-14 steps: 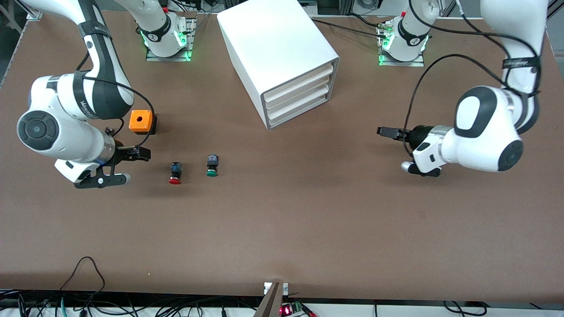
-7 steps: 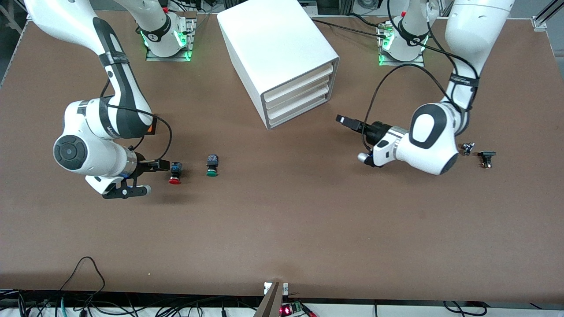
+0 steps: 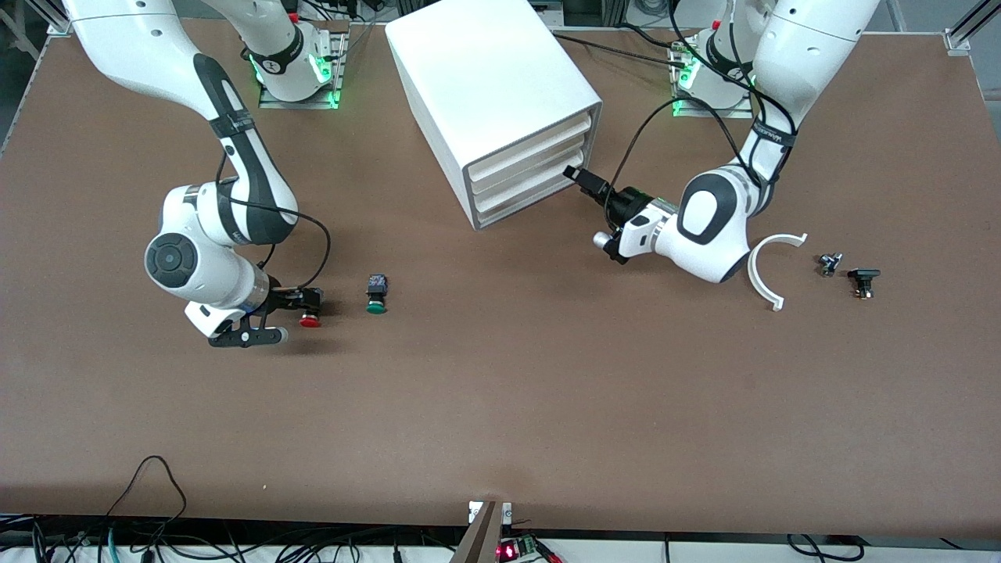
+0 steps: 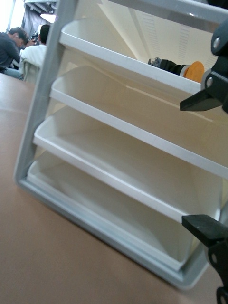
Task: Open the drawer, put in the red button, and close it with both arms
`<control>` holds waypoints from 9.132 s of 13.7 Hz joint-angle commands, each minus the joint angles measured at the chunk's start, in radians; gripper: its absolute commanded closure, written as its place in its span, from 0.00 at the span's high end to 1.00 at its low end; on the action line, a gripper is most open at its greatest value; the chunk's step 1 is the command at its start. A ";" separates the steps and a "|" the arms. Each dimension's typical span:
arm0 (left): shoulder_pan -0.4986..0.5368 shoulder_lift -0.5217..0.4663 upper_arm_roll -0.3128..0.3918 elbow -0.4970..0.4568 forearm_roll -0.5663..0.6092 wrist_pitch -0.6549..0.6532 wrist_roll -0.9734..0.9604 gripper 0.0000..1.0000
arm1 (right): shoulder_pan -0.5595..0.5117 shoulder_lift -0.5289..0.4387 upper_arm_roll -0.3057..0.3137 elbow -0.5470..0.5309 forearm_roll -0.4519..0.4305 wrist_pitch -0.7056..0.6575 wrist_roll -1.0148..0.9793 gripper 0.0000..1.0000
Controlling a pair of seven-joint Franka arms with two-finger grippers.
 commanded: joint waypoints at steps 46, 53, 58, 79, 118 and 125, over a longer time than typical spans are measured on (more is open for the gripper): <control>0.200 -0.414 0.250 0.191 0.696 0.264 0.047 1.00 | 0.042 0.016 0.376 0.533 -0.046 -0.269 -0.441 0.18; 0.198 -0.424 0.259 0.388 0.945 0.042 -0.174 1.00 | 0.207 0.080 0.436 0.620 -0.055 -0.263 -0.815 0.18; 0.181 -0.425 0.238 0.426 1.059 -0.009 -0.323 1.00 | 0.356 0.102 0.430 0.670 -0.202 -0.365 -0.957 0.19; 0.174 -0.424 0.247 0.441 1.034 -0.010 -0.517 1.00 | 0.524 0.260 0.354 0.654 -0.269 -0.393 -1.023 0.22; -0.093 -0.170 -0.236 -0.063 1.022 0.806 -1.581 1.00 | -0.074 -0.351 0.123 0.279 -0.203 -0.625 0.347 1.00; -0.093 -0.189 -0.357 -0.114 1.023 0.801 -1.572 1.00 | -0.162 -0.386 -0.063 0.245 -0.034 -0.611 -0.032 1.00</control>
